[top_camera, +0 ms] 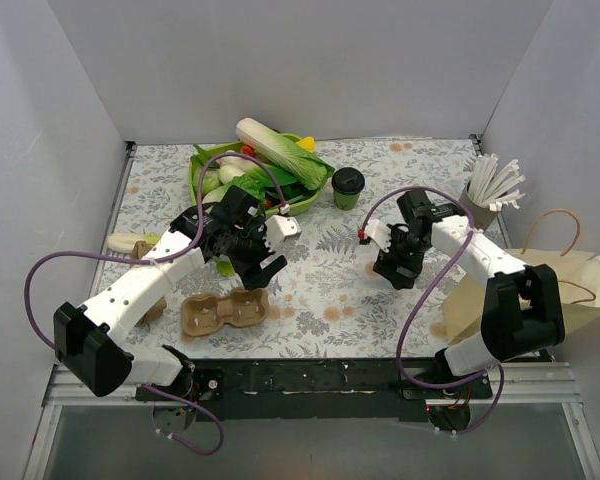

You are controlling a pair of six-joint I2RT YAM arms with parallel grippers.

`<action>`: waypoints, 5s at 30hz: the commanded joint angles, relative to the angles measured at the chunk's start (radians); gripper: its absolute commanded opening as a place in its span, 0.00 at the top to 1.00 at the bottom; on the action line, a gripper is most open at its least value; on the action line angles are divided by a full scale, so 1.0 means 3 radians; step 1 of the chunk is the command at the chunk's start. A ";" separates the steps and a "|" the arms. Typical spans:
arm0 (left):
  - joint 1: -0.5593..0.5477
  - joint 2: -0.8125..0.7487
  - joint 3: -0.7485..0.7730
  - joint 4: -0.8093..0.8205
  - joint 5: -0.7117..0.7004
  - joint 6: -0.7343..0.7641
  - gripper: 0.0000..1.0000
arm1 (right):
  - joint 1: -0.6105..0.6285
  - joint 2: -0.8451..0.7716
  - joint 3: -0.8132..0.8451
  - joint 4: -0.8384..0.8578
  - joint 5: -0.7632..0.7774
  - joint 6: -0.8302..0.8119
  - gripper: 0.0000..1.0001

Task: Pack the takeout coffee

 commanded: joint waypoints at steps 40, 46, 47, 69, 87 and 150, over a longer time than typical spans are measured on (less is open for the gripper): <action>0.0026 0.0178 0.0083 0.0104 -0.0015 -0.0134 0.22 | -0.0506 0.0351 0.0999 0.0472 -0.0092 0.0367 0.04; 0.0026 0.0489 0.0552 0.0287 0.0260 -0.0282 0.21 | -0.0505 -0.0350 0.1352 0.0328 -0.0334 0.1098 0.02; 0.0021 0.0566 0.0659 0.0298 0.0312 -0.0303 0.21 | -0.0511 -0.0418 0.1413 0.0353 -0.0050 0.1211 0.02; 0.0021 0.0874 0.0579 0.0906 0.0721 -0.0293 0.15 | -0.1891 -0.1420 0.1956 -0.1436 0.1063 -0.0377 0.12; 0.0021 0.0874 0.0517 0.0901 0.0696 -0.0374 0.16 | -0.2091 -0.1308 0.1214 -0.1452 0.0199 -0.1396 0.19; 0.0236 -0.0854 -0.1334 -0.0464 -0.0475 0.0939 0.39 | 0.0885 0.0288 0.2676 0.0001 -0.1115 0.1590 0.55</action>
